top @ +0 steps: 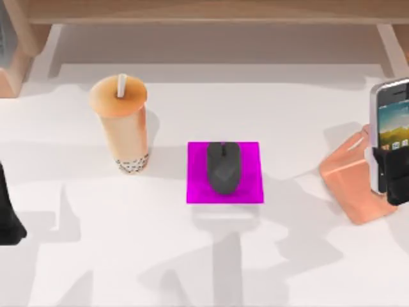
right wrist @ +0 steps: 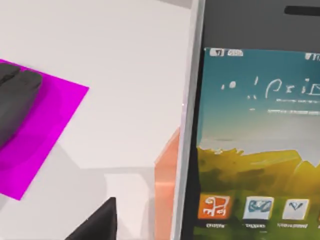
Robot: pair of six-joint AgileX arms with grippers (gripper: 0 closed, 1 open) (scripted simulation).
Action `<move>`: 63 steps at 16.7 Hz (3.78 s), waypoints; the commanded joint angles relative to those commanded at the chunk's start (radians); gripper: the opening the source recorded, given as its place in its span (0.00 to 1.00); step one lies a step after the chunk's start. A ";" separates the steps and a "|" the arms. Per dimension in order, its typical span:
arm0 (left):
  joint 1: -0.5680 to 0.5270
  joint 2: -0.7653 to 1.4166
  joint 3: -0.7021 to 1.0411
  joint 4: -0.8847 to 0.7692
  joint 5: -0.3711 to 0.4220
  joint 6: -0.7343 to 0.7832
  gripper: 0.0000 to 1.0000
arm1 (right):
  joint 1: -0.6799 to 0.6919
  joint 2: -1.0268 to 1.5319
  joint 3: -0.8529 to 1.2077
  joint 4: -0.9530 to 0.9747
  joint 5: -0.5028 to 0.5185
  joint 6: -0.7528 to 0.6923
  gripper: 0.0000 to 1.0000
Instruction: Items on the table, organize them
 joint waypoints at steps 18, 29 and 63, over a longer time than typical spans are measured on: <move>0.000 0.000 0.000 0.000 0.000 0.000 1.00 | -0.151 -0.750 -0.382 0.133 0.076 0.059 1.00; 0.000 0.000 0.000 0.000 0.000 0.000 1.00 | -0.215 -0.952 -0.540 0.191 0.110 0.086 1.00; -0.619 1.945 0.415 1.421 -0.568 -0.059 1.00 | -0.215 -0.952 -0.540 0.191 0.110 0.086 1.00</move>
